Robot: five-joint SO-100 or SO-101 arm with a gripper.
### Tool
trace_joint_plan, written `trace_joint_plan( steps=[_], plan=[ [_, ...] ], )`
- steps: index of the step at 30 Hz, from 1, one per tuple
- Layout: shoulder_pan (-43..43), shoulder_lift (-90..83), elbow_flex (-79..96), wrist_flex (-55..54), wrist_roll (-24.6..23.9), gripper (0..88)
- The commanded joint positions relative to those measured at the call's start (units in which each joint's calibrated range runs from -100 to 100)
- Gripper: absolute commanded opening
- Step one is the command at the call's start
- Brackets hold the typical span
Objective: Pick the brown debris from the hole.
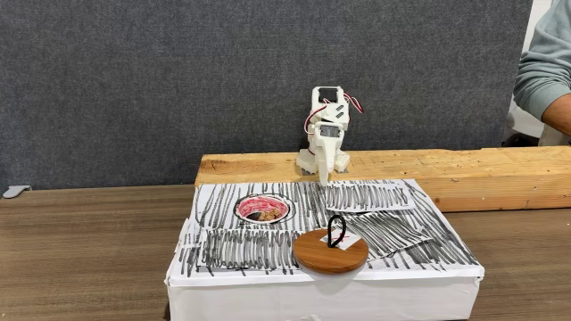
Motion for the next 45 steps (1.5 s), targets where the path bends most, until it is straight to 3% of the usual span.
trace_joint_plan(
  steps=[1, 7, 14, 23, 29, 39, 45],
  plan=[
    [-3.2, -0.3, -1.2, -0.6, 3.3, 23.9],
    [3.3, -0.3, -1.1, -0.6, 3.3, 23.9],
    [3.6, -0.3, -2.0, -0.8, 3.4, 23.9],
    [4.3, 2.8, -22.7, 0.1, 2.7, 23.9],
    [5.3, 22.2, -31.1, 0.0, 2.1, 23.9],
    [14.1, 51.1, -56.4, 0.2, -1.5, 23.9],
    [19.1, 61.2, -58.5, 0.3, -4.0, 23.9]
  ],
)
